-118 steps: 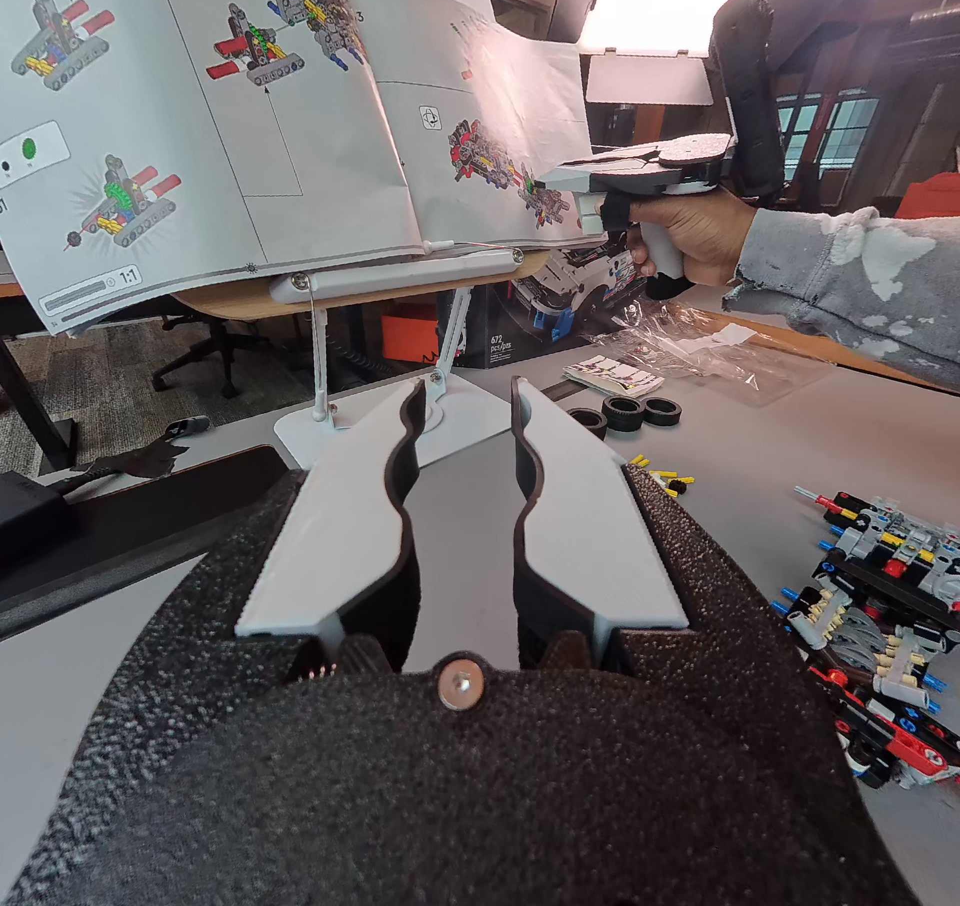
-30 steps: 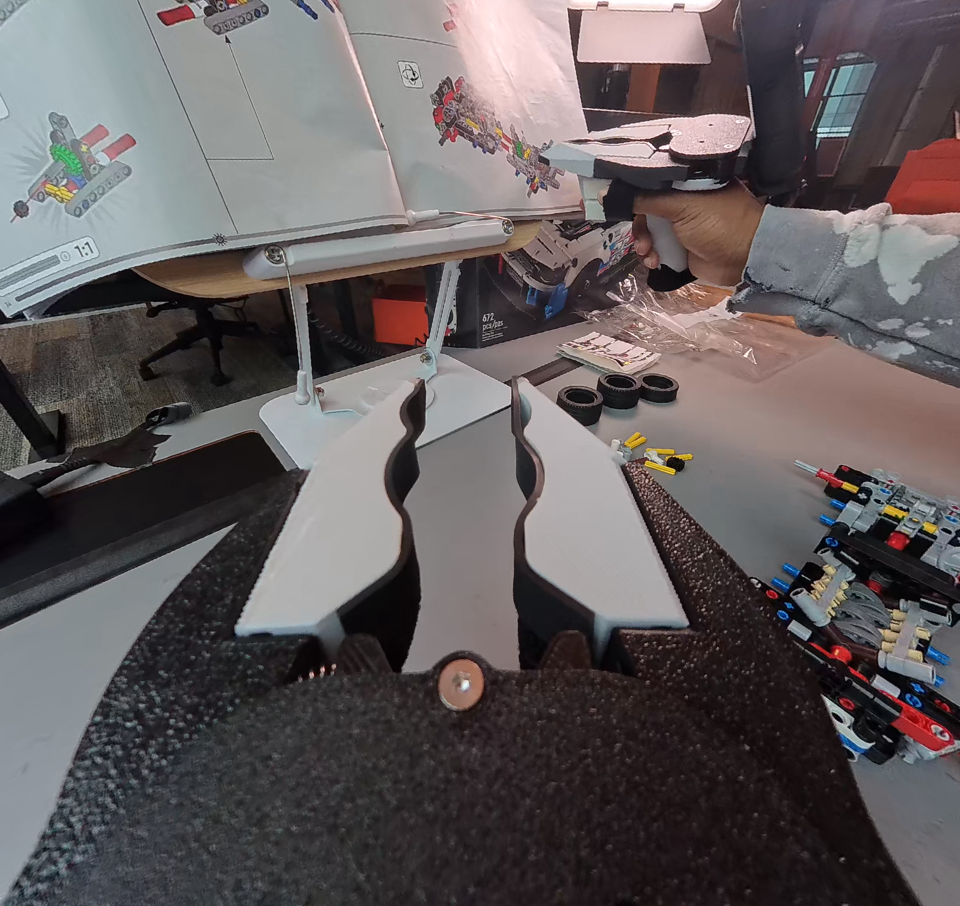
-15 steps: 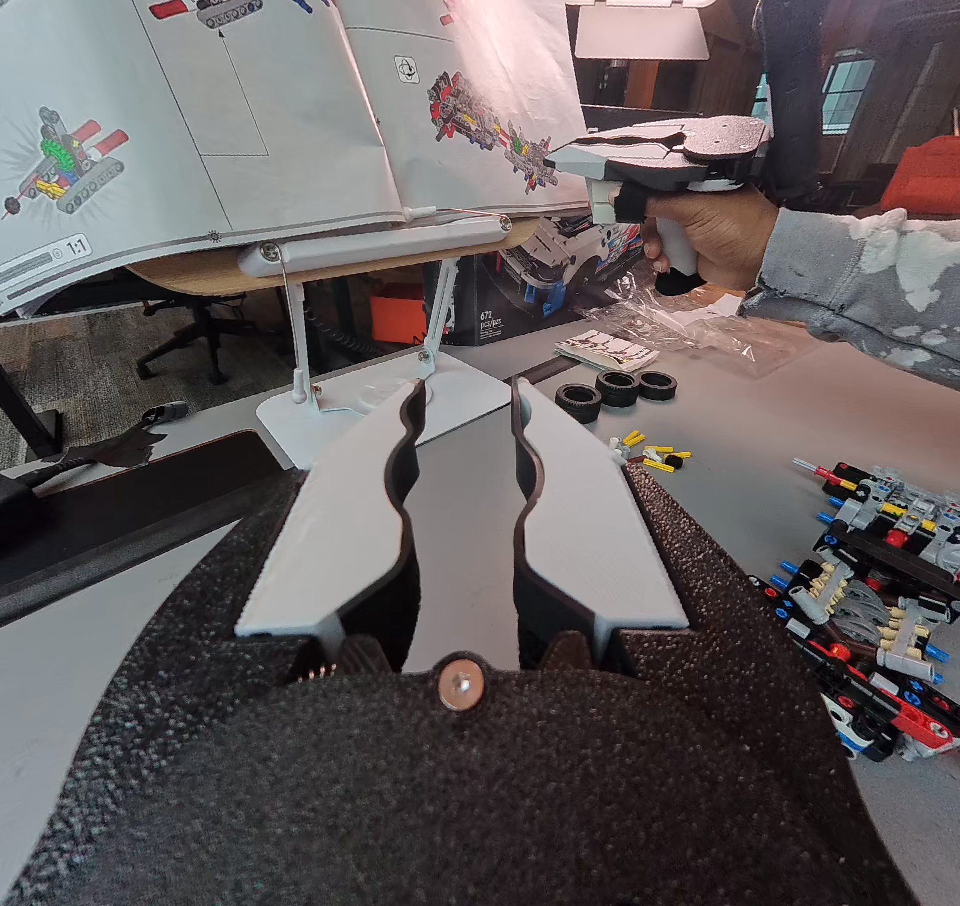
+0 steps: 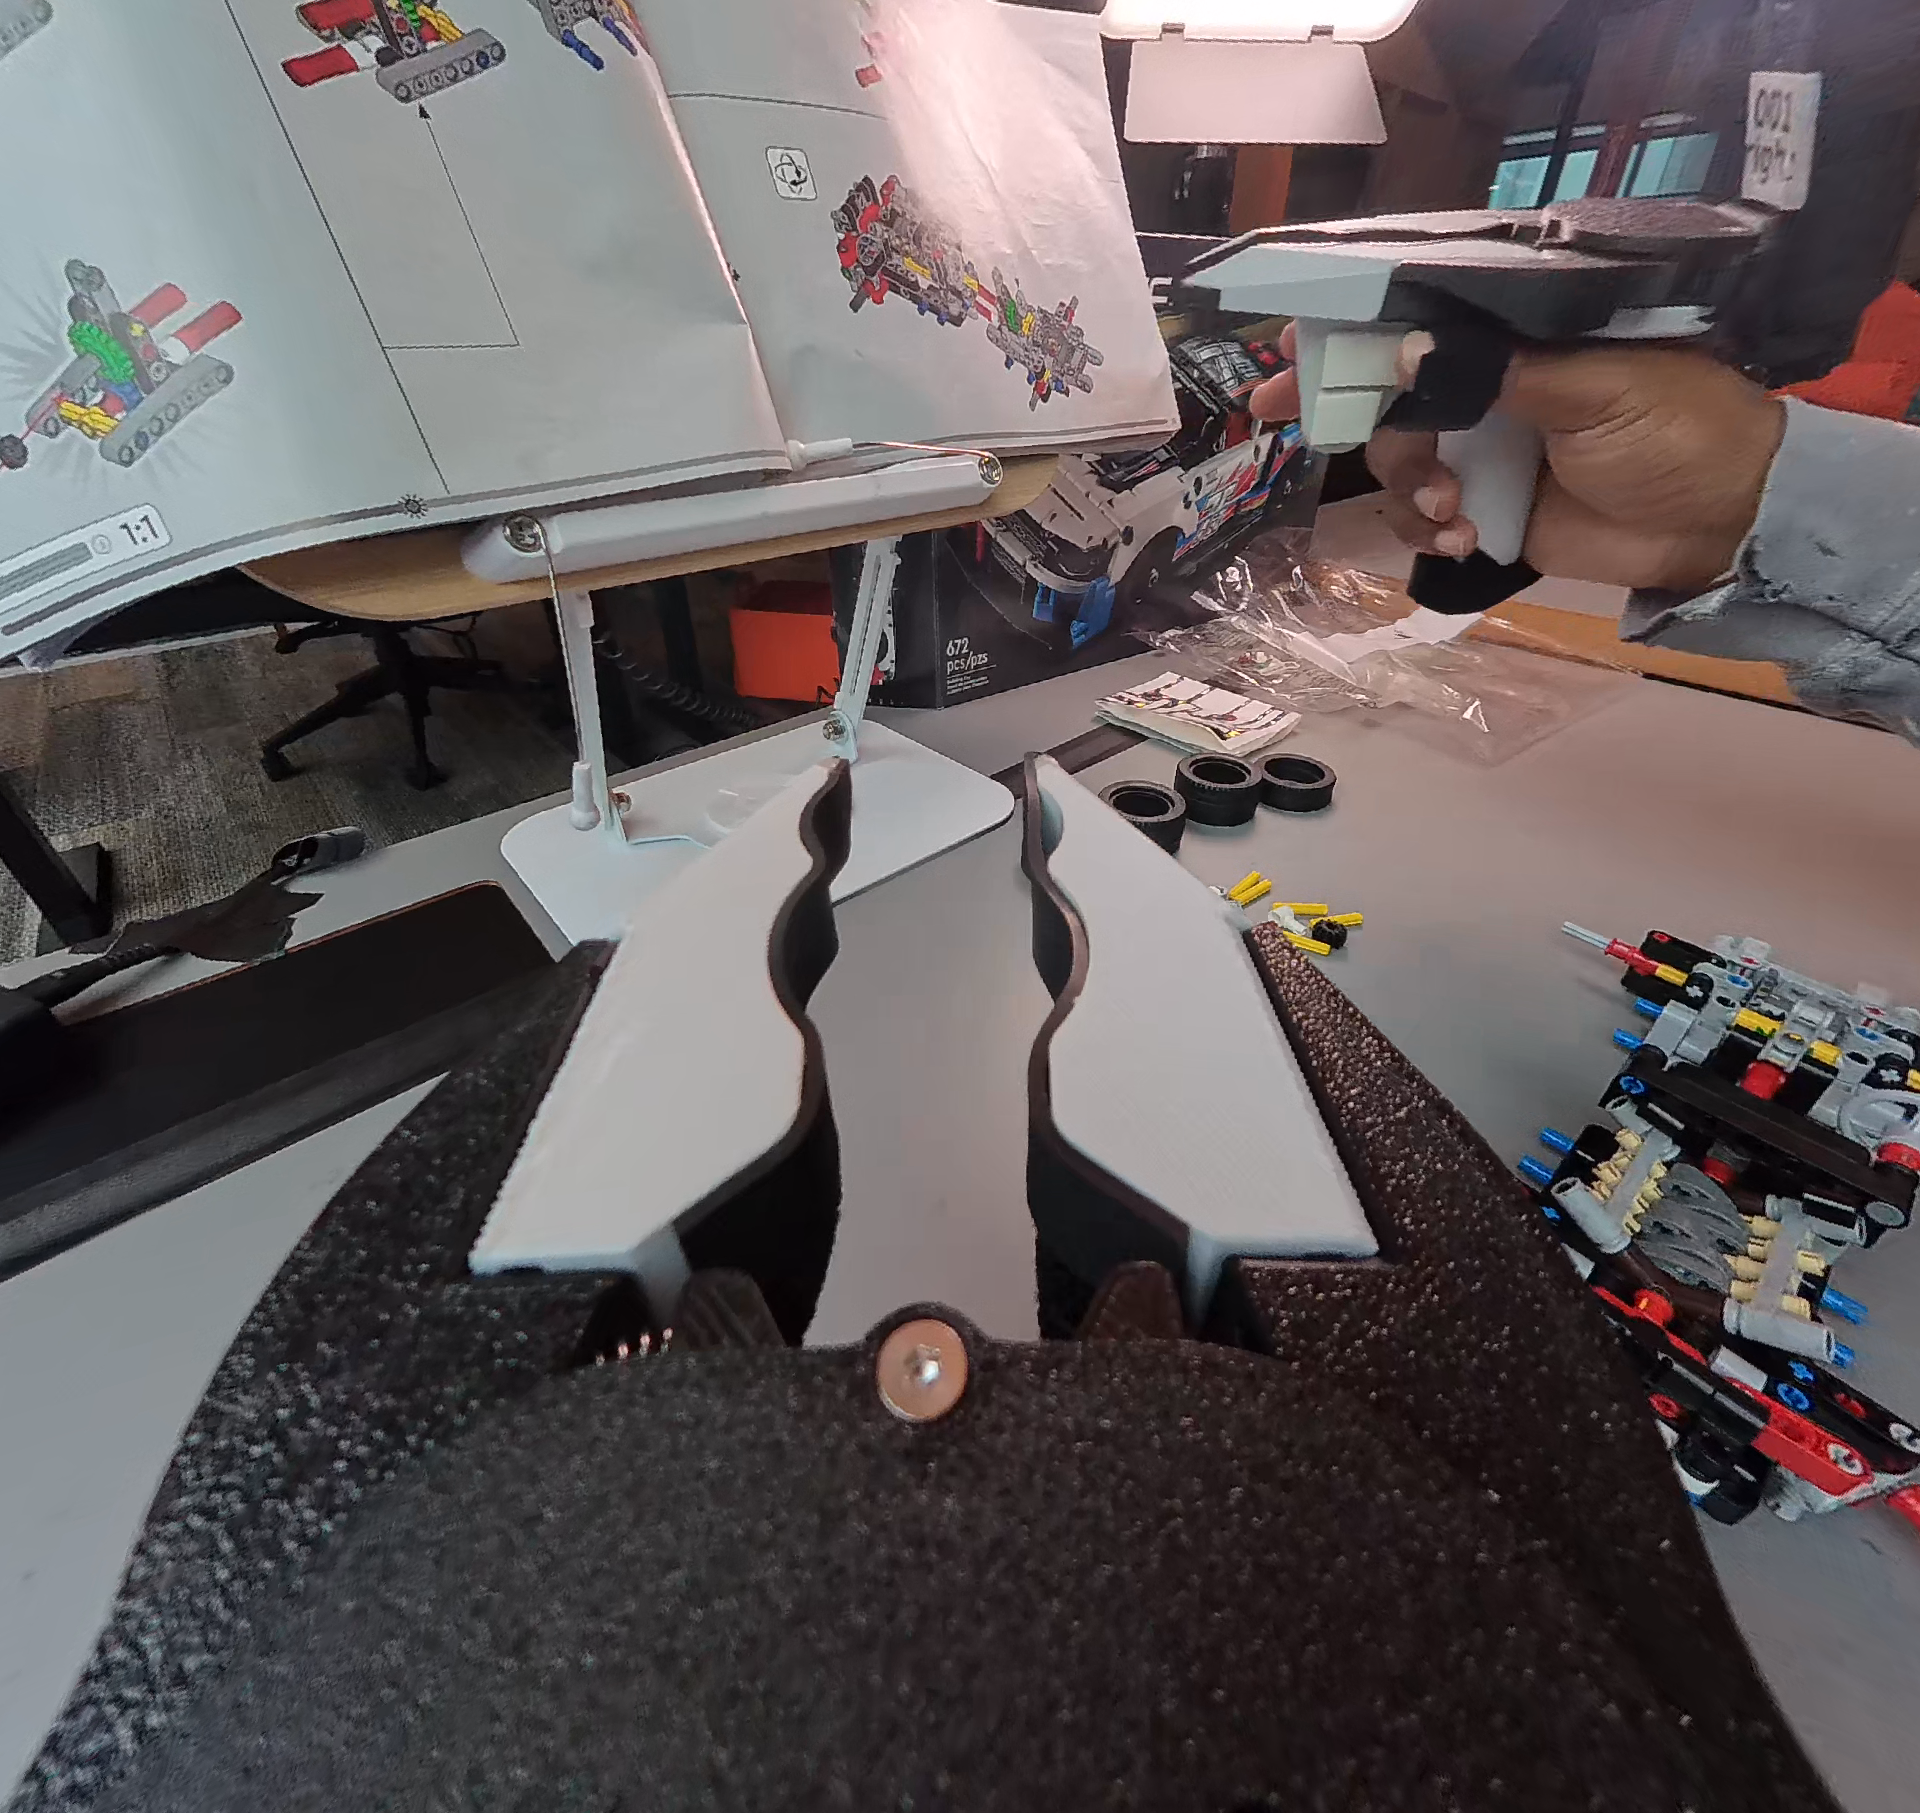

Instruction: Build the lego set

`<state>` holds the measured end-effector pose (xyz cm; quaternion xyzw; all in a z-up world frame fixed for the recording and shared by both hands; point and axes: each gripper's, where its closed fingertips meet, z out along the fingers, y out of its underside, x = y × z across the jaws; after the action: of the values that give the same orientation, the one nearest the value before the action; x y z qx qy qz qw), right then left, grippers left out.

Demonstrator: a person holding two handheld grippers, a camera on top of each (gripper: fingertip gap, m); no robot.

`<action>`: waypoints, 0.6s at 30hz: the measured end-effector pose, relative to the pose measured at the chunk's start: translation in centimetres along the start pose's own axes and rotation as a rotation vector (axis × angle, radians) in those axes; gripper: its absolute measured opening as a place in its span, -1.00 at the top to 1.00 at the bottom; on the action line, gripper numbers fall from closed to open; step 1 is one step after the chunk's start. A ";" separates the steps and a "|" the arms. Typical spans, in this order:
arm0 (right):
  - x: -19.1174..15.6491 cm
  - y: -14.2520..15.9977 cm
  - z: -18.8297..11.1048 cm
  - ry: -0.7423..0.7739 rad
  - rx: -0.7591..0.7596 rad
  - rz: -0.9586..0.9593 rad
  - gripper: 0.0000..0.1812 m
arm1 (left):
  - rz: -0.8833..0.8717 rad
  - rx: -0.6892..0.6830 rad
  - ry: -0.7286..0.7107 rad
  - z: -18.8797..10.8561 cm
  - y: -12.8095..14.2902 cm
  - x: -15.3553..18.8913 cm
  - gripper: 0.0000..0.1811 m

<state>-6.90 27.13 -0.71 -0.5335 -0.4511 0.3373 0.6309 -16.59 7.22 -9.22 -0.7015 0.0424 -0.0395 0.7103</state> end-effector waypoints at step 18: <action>-15.2 13.4 -22.6 -0.739 -0.565 -0.060 0.72 | 0.014 -0.028 0.057 0.8 0.9 2.4 0.63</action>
<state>9.25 7.73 -17.55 -0.5152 -0.7350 0.3505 0.2674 -14.15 7.77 -10.09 -0.7096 0.0679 -0.0540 0.6992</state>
